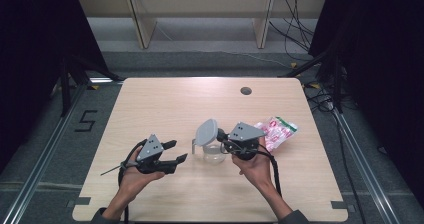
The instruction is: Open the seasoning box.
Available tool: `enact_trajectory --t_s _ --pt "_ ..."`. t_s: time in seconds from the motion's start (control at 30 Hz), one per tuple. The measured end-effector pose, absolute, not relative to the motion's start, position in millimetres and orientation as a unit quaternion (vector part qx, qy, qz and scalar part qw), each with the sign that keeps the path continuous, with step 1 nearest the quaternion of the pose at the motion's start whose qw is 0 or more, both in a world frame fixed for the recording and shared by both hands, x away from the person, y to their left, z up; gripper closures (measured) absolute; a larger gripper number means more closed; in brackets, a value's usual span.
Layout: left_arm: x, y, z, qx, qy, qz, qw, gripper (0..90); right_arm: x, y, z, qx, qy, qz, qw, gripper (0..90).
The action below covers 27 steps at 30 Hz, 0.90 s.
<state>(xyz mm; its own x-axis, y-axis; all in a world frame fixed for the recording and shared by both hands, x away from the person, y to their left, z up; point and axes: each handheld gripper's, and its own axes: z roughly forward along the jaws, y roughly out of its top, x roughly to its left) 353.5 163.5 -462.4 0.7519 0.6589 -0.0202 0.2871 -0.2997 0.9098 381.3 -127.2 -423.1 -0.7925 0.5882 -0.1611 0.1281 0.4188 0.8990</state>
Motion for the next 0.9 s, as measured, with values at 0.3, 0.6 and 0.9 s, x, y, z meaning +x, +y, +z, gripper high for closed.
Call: enact_trajectory --t_s 0.3,0.6,0.9 --pt "352.8 164.6 -467.2 0.786 0.305 0.182 0.505 35.8 378.6 -113.3 -417.9 0.215 0.811 0.496 0.225 90.0" --pt "352.1 165.9 -466.9 0.784 0.31 0.185 0.505 35.0 377.4 -96.1 -418.1 0.19 0.814 0.502 0.222 89.5" --pt "350.6 165.3 -467.6 0.788 0.3 0.189 0.504 34.7 376.7 -97.8 -418.8 0.19 0.816 0.5 0.22 82.8"
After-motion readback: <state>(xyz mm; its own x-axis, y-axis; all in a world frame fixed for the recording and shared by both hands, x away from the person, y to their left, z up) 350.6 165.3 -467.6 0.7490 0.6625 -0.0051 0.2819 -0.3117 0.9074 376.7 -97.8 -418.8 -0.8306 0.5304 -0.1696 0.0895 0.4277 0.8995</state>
